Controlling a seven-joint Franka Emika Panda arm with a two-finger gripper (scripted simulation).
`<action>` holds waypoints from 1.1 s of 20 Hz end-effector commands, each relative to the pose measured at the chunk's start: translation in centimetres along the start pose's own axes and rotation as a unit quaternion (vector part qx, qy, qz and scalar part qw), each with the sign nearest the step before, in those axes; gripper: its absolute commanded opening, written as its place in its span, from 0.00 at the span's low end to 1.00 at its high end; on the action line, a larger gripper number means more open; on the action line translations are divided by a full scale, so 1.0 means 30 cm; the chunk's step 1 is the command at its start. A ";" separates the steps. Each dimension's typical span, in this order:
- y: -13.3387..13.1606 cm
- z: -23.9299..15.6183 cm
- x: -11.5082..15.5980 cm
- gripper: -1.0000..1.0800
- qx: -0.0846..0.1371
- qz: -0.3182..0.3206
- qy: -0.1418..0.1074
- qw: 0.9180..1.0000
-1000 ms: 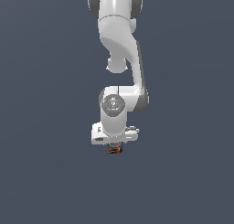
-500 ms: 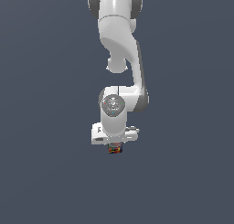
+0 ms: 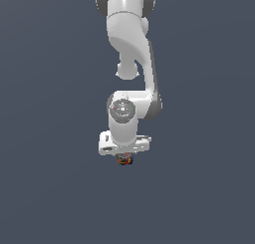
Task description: Pick up the object and move it to a goal position.
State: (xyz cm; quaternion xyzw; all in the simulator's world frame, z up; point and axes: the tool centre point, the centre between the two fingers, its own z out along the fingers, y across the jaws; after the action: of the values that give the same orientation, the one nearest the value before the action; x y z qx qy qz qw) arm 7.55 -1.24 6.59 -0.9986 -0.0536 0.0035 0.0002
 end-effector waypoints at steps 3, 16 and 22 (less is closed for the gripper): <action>0.008 -0.065 -0.024 0.00 0.000 0.000 0.003 1.000; 0.047 -0.386 -0.191 0.00 0.000 0.000 0.003 1.000; 0.070 -0.573 -0.286 0.00 0.000 0.000 0.003 1.000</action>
State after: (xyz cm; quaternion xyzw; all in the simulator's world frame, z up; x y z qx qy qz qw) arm 0.03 -3.98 22.18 -0.9986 -0.0534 0.0026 0.0003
